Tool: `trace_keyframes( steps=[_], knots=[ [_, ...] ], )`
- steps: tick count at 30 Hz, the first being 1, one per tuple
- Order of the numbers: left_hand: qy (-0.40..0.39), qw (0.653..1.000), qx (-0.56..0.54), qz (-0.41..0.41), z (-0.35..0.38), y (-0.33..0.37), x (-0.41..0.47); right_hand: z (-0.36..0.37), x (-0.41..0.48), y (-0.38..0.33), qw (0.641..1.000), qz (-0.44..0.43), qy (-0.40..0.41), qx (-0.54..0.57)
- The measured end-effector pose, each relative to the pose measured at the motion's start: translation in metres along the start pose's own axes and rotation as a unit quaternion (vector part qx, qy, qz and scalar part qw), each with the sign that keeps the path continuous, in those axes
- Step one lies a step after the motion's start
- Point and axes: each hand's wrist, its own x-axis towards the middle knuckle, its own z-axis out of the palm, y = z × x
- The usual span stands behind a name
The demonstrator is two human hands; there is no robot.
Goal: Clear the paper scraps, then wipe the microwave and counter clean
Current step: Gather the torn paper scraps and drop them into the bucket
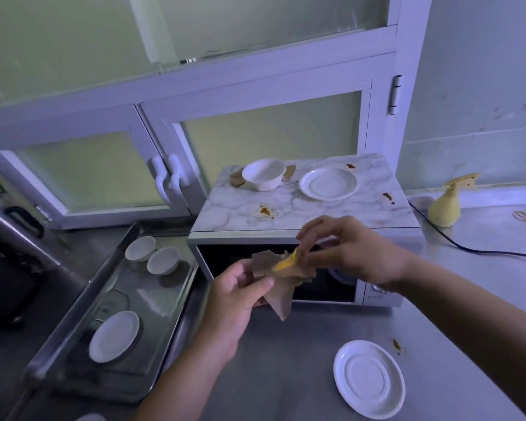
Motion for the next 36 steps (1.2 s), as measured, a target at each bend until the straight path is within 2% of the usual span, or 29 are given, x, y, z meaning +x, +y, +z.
trace_keyframes(
  steps=[3, 6, 11, 14, 17, 20, 24, 26, 28, 29, 30, 31, 32, 36],
  knots=[
    [-0.068, 0.997, -0.006, 0.025, -0.016, 0.008, 0.006, 0.021, 0.007, 0.0, 0.996, 0.032, -0.013, -0.088],
    [-0.145, 0.989, -0.02, 0.031, -0.04, 0.015, 0.014, 0.038, 0.016, -0.006, 0.992, 0.026, 0.026, -0.123],
    [-0.245, 0.968, -0.054, 0.023, -0.085, 0.018, 0.036, 0.073, 0.031, -0.02, 0.993, 0.045, 0.067, -0.082],
    [-0.307, 0.95, -0.052, -0.001, -0.107, 0.022, 0.053, 0.088, 0.036, -0.029, 0.996, 0.065, 0.052, -0.043],
    [-0.372, 0.927, -0.051, -0.017, -0.12, 0.026, 0.073, 0.1, 0.042, -0.031, 0.993, 0.084, 0.057, -0.054],
    [-0.426, 0.903, -0.044, -0.024, -0.125, 0.029, 0.092, 0.112, 0.043, -0.033, 0.993, 0.103, 0.063, 0.002],
    [-0.481, 0.875, -0.051, -0.025, -0.127, 0.032, 0.122, 0.118, 0.044, -0.033, 0.984, 0.127, 0.115, 0.048],
    [-0.441, 0.897, -0.02, 0.02, -0.133, 0.037, 0.153, 0.121, 0.045, -0.034, 0.976, 0.13, 0.165, 0.064],
    [-0.283, 0.954, 0.047, 0.087, -0.14, 0.039, 0.197, 0.121, 0.045, -0.034, 0.966, 0.128, 0.216, 0.064],
    [-0.179, 0.972, 0.1, 0.111, -0.141, 0.039, 0.22, 0.119, 0.044, -0.035, 0.961, 0.128, 0.238, 0.061],
    [-0.101, 0.971, 0.172, 0.129, -0.139, 0.037, 0.241, 0.118, 0.042, -0.036, 0.956, 0.131, 0.256, 0.058],
    [-0.068, 0.956, 0.251, 0.137, -0.136, 0.035, 0.26, 0.116, 0.04, -0.036, 0.951, 0.133, 0.273, 0.051],
    [-0.073, 0.935, 0.321, 0.134, -0.131, 0.031, 0.278, 0.114, 0.038, -0.036, 0.946, 0.136, 0.29, 0.041],
    [-0.15, 0.838, 0.506, 0.137, -0.103, 0.03, 0.322, 0.108, 0.028, -0.033, 0.928, 0.14, 0.343, -0.032]
  ],
)
